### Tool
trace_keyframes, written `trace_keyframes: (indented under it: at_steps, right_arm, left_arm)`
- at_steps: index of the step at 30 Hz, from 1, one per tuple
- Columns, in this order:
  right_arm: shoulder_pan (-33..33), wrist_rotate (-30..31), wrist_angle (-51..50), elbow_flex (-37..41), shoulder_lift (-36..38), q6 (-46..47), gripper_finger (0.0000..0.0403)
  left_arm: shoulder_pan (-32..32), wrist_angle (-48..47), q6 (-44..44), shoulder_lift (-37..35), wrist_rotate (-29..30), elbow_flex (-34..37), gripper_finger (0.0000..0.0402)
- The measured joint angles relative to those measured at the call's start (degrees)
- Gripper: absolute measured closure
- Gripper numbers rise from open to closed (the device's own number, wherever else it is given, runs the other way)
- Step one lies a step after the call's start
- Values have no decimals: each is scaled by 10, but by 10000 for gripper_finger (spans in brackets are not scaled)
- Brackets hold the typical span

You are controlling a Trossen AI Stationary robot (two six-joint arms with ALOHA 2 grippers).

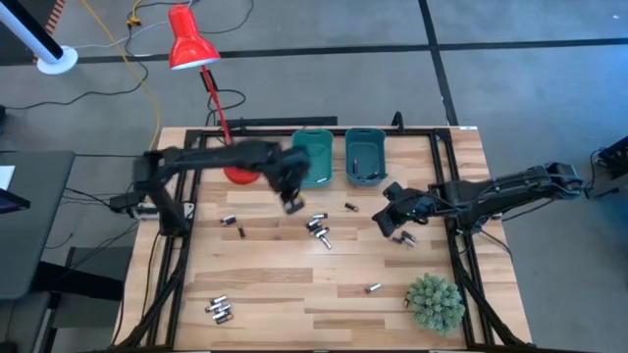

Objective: Sort batteries
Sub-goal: Put the silver battery into the green bin

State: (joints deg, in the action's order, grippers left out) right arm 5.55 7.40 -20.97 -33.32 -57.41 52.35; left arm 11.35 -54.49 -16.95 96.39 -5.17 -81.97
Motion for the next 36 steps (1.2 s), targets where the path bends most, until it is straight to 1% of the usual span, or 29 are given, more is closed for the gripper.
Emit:
trace_keyframes:
  at_steps: [2, 4, 6, 8, 10, 15, 20, 25, 29, 31, 36]
  right_arm:
    - [7, 0, 0, 0, 0, -4, 328]
    - [12, -1, 0, 0, 0, -6, 328]
    - [15, -1, 1, 0, 0, -17, 328]
    - [15, -1, 1, 0, 0, -19, 328]
    - [12, -1, 1, 0, 0, -19, 328]
    - [6, -1, 2, 0, 0, -19, 328]
    - [7, -1, 3, 0, 0, -18, 328]
    - [7, -1, 5, 0, 0, -13, 328]
    - [7, -1, 5, 0, 0, -8, 328]
    - [7, -1, 5, 0, 0, -7, 328]
    - [7, -1, 5, 0, 0, 1, 328]
  left_arm:
    - [-21, 38, -71, -59, 21, 88, 365]
    - [-40, 56, -142, -120, 46, 160, 365]
    - [-58, 55, -200, -181, 75, 216, 365]
    - [-74, 55, -240, -236, 98, 264, 365]
    - [-82, 54, -267, -282, 103, 305, 365]
    - [-84, 55, -270, -365, 107, 379, 365]
    - [-83, 56, -277, -400, 120, 430, 360]
    - [-63, 54, -272, -403, 122, 459, 322]
    - [-37, 50, -223, -403, 141, 476, 282]
    - [-27, 47, -202, -403, 142, 479, 269]
    - [-6, 25, -175, -401, 142, 489, 261]
